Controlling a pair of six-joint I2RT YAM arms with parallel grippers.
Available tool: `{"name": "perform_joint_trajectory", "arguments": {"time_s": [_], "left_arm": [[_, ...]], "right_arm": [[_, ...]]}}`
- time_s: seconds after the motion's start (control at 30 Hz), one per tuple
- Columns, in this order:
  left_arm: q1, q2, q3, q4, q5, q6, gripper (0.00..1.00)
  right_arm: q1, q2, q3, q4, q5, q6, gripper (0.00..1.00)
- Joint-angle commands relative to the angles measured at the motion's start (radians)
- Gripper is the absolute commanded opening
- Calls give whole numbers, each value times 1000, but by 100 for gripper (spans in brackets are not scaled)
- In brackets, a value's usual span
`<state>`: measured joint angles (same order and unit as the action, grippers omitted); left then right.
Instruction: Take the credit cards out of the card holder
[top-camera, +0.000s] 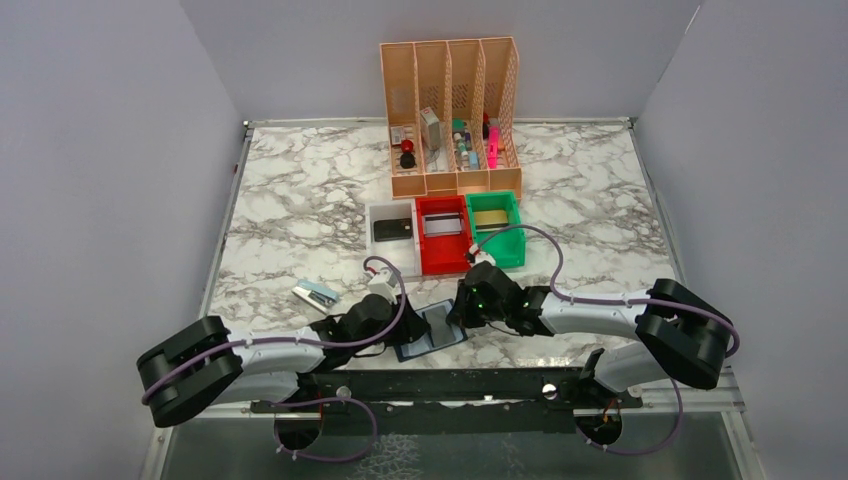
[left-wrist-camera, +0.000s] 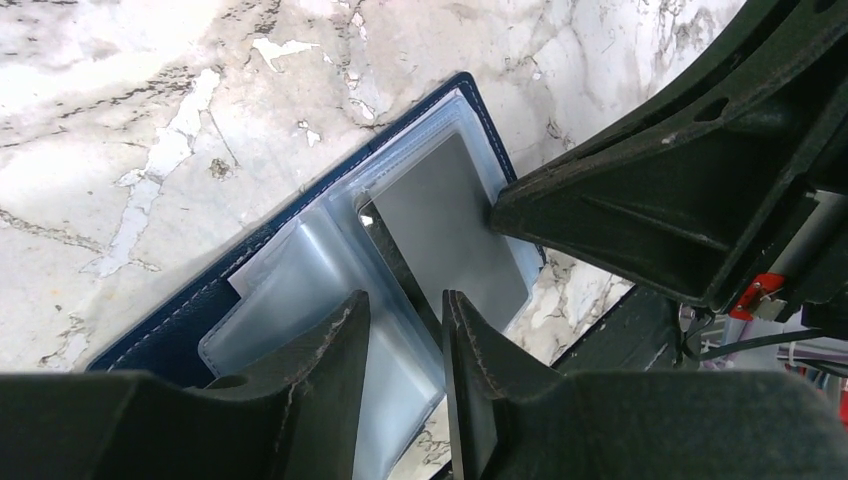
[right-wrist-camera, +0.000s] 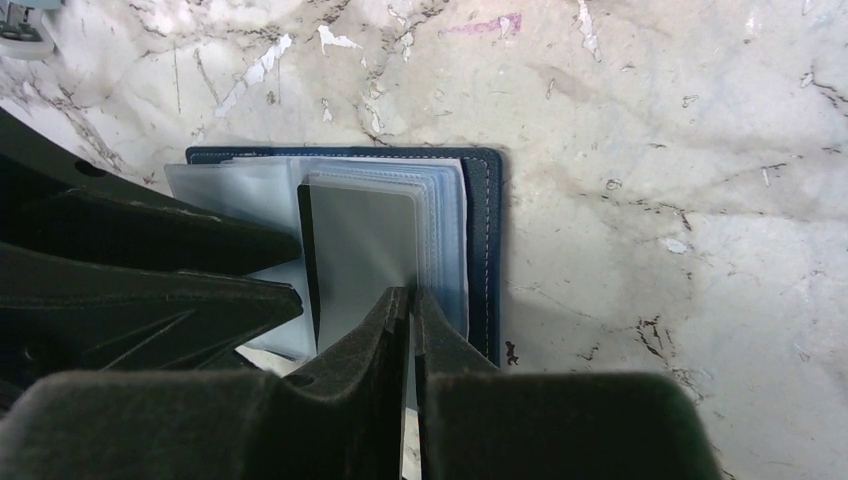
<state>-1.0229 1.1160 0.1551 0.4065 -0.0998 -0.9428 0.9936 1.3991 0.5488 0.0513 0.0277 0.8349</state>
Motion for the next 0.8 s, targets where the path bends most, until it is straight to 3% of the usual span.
{"name": "perform_joint_trajectory", "arguments": {"time_s": [0.0,0.33,0.6,0.77], "left_arm": [[3,45,1,48,19,-9,37],[3,155,2,149,48,-27,31],[3,94,-35,152,14,-42,13],[3,88,-37,151,15,-36,15]], "right_arm": [[3,9,-4,26,-66,-30,12],[3,18,-4,49,-120,-48,12],[3,30,15,-41,-19,-10,12],[3,0,21,-83,10,-4,12]]}}
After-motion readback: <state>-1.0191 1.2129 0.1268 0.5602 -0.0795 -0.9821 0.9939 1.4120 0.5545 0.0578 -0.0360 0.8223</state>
